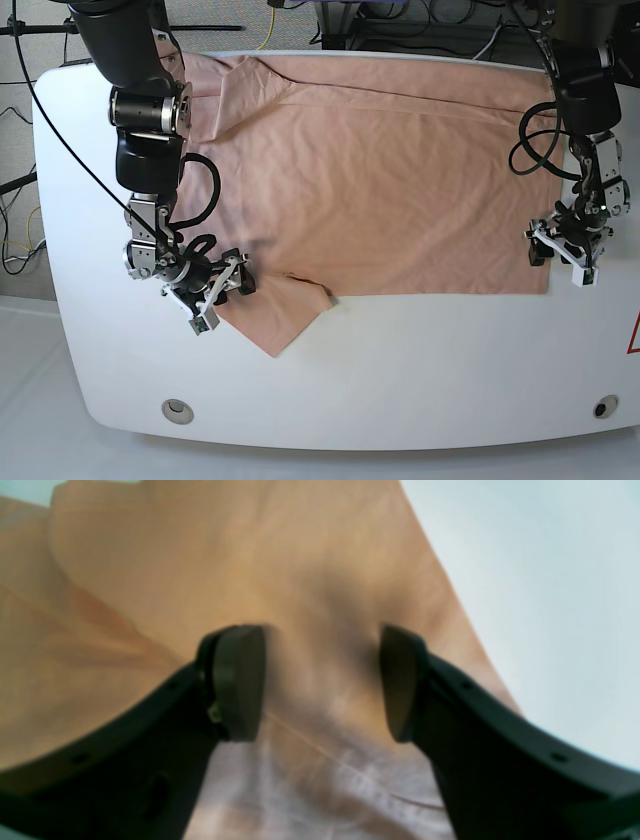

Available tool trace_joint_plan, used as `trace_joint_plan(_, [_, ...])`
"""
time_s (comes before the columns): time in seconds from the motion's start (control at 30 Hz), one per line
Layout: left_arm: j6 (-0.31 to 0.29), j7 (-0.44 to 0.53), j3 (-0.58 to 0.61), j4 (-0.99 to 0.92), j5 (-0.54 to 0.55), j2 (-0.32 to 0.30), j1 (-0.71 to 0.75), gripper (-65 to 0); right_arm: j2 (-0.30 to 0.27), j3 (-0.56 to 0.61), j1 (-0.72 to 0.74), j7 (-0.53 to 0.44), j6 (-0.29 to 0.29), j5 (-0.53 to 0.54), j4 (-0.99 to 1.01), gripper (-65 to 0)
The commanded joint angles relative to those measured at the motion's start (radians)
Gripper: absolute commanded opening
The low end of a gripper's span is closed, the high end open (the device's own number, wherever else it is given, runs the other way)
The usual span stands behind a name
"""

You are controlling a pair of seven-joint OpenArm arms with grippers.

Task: Fold the T-shirt properly
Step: 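Lower both grippers onto the hem edges, pressing into the fabric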

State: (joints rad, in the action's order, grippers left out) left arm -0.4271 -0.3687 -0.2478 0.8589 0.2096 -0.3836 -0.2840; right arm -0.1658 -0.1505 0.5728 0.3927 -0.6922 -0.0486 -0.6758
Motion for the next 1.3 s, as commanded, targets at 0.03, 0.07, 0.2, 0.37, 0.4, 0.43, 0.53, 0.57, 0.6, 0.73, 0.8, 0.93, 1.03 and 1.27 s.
trace_joint_plan(0.03, [-0.003, 0.017, -0.002, 0.015, 0.008, -0.013, -0.022, -27.3, -0.003, 0.001, -0.009, 0.004, -0.006, -0.001, -0.039, -29.7])
trace_joint_plan(0.07, [-0.002, 0.018, -0.002, 0.016, 0.01, -0.015, -0.021, -27.3, 0.0, 0.002, -0.026, 0.005, -0.006, -0.001, -0.045, -29.7])
trace_joint_plan(0.2, [-0.002, 0.02, -0.002, 0.018, 0.012, -0.014, -0.02, -27.3, 0.001, 0.002, -0.047, 0.006, -0.006, 0.0, -0.067, -29.6])
trace_joint_plan(0.37, [-0.002, 0.02, -0.003, 0.018, 0.011, -0.016, -0.019, -27.3, 0.002, 0.001, -0.06, 0.009, -0.006, 0.0, -0.073, -29.7])
trace_joint_plan(0.4, [-0.001, 0.02, -0.003, 0.019, 0.01, -0.016, -0.019, -27.2, 0.003, 0.002, -0.062, 0.009, -0.006, 0.0, -0.072, -29.7])
trace_joint_plan(0.43, [-0.002, 0.018, -0.002, 0.017, 0.009, -0.018, -0.017, -27.3, 0.004, 0.002, -0.064, 0.009, -0.006, 0.0, -0.07, -29.8])
trace_joint_plan(0.53, [-0.003, 0.015, -0.001, 0.015, 0.006, -0.021, -0.014, -27.4, 0.005, 0.003, -0.068, 0.01, -0.006, -0.001, -0.063, -30.0])
trace_joint_plan(0.57, [-0.003, 0.016, -0.001, 0.015, 0.006, -0.021, -0.014, -27.5, 0.006, 0.002, -0.067, 0.011, -0.006, 0.0, -0.06, -30.0])
trace_joint_plan(0.6, [-0.003, 0.017, -0.001, 0.015, 0.006, -0.022, -0.015, -27.5, 0.006, 0.001, -0.067, 0.011, -0.006, 0.0, -0.057, -30.0])
trace_joint_plan(0.73, [-0.003, 0.018, -0.001, 0.015, 0.006, -0.023, -0.014, -27.4, 0.006, 0.002, -0.066, 0.012, -0.006, 0.0, -0.049, -30.0])
trace_joint_plan(0.8, [-0.001, 0.019, -0.003, 0.015, 0.005, -0.021, -0.015, -27.4, 0.009, 0.002, -0.054, 0.007, -0.006, 0.0, -0.056, -30.0])
trace_joint_plan(0.93, [-0.001, 0.021, -0.003, 0.015, 0.005, -0.02, -0.014, -27.4, 0.009, 0.001, -0.053, 0.006, -0.006, 0.0, -0.055, -30.0])
trace_joint_plan(1.03, [-0.001, 0.02, -0.003, 0.015, 0.005, -0.017, -0.013, -27.5, 0.01, 0.001, -0.05, 0.005, -0.006, -0.001, -0.054, -30.1])
trace_joint_plan(1.27, [0.0, 0.021, 0.0, 0.012, 0.005, 0.018, -0.016, -27.7, 0.007, 0.002, -0.042, -0.008, -0.006, 0.005, -0.069, -30.1])
